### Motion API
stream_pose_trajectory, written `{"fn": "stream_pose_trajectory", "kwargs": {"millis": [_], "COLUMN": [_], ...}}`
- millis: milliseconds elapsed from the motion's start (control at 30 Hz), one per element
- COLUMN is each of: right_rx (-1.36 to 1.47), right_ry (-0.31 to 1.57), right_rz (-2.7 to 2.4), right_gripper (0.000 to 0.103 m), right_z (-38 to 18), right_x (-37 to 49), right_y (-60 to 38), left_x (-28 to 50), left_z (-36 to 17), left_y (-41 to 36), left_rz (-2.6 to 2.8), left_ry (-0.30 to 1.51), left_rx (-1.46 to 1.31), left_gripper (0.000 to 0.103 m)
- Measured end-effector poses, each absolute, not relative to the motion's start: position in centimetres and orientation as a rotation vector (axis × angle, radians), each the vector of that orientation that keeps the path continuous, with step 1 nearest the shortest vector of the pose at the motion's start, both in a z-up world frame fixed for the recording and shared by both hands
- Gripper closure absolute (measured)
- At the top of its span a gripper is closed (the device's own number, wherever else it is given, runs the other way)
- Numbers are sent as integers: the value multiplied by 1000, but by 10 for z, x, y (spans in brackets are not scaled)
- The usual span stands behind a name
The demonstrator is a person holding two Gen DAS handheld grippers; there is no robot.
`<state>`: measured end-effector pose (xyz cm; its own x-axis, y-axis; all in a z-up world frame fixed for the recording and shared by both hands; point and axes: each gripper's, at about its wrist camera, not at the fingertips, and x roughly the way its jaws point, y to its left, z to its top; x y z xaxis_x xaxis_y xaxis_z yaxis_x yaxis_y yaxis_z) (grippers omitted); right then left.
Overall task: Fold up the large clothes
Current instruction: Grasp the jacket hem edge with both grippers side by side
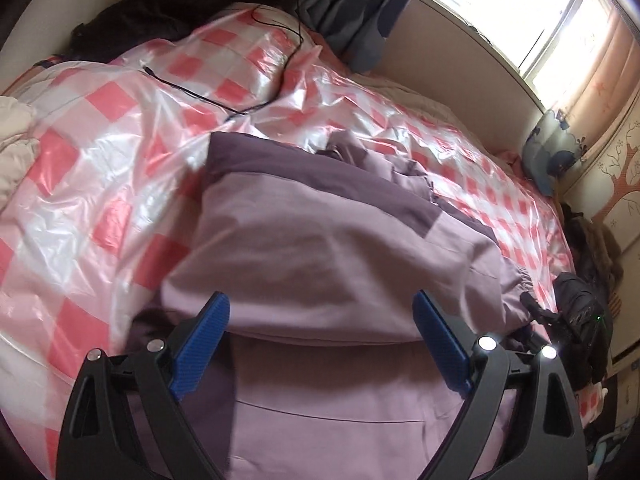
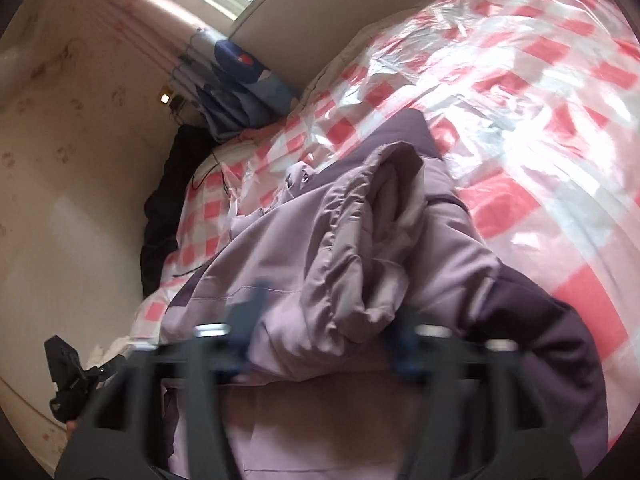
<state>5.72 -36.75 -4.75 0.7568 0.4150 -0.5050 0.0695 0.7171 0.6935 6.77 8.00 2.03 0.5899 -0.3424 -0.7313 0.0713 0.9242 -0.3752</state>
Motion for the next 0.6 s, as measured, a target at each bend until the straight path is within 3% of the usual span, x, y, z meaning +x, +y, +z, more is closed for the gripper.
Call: {"fn": "stream_pose_trajectory", "kwargs": {"millis": [300, 400, 500, 567, 600], "right_rx": [567, 584, 630, 709, 713], "right_ry": [537, 626, 860, 838, 817], "right_rz": [265, 216, 197, 218, 200], "right_gripper": [83, 83, 82, 77, 69], "right_z": [35, 4, -65, -71, -64], "right_x": [77, 96, 116, 103, 96], "right_y": [-376, -390, -395, -406, -408], "left_x": [95, 117, 149, 155, 151], "left_z": [44, 35, -16, -40, -40], "left_y": [76, 63, 47, 35, 29], "left_rz": [-273, -301, -275, -241, -236], "left_ry": [795, 803, 972, 1017, 1009], "left_rx": [-284, -286, -267, -171, -123], "left_gripper": [14, 10, 7, 7, 7]}}
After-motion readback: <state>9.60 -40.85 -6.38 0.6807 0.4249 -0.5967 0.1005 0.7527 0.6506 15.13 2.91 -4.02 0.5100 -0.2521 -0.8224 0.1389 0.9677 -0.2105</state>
